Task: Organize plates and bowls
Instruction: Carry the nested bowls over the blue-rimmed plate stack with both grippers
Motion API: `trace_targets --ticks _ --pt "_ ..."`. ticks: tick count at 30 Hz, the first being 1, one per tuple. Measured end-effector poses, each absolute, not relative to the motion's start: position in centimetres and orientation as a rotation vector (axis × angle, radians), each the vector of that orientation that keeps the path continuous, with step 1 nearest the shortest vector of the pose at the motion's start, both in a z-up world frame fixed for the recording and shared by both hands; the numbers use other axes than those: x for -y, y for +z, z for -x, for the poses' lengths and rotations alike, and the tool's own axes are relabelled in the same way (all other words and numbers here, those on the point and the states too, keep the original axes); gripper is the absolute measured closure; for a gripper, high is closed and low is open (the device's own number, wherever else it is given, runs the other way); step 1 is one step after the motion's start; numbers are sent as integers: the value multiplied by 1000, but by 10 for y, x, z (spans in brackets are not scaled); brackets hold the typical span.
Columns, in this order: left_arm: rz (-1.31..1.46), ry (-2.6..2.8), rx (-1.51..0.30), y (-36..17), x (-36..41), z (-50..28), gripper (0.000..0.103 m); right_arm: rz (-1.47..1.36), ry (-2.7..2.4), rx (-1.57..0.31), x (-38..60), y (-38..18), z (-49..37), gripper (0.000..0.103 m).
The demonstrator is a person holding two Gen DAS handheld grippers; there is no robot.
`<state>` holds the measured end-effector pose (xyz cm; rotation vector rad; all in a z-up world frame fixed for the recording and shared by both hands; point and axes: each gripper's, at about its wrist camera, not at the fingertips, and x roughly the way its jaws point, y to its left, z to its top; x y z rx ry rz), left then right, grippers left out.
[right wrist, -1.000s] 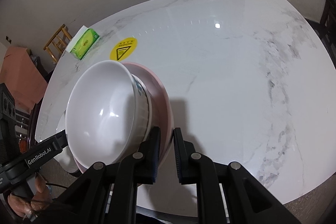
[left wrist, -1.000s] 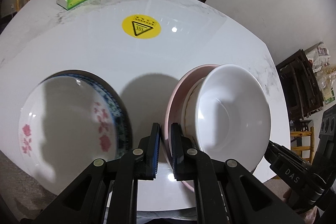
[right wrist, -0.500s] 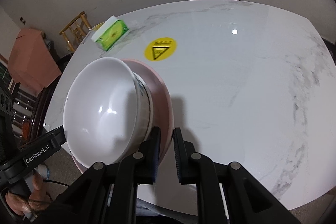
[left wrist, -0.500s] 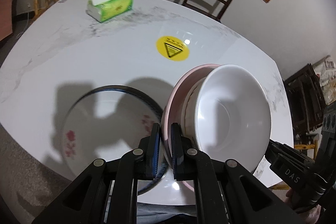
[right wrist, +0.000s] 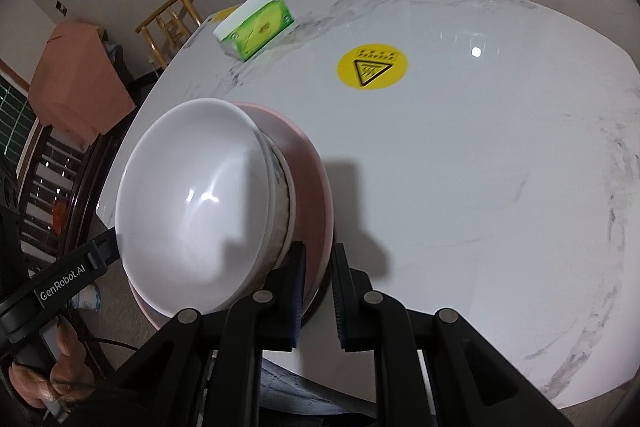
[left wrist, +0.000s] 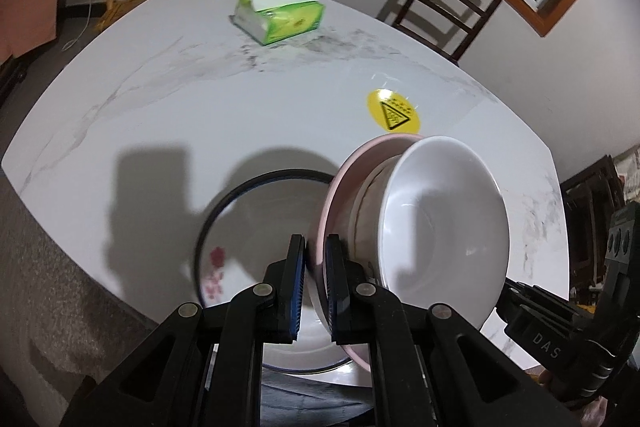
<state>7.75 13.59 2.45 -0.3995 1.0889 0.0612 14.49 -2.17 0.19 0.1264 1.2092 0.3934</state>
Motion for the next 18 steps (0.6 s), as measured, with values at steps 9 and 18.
trace_targets --ticks 9,18 --pt "439 89 -1119 4 -162 -72 97 -98 408 -1246 -4 -14 -147 90" --pt "462 96 -1136 -8 -174 -69 97 -76 407 -1270 -15 -22 -148 90"
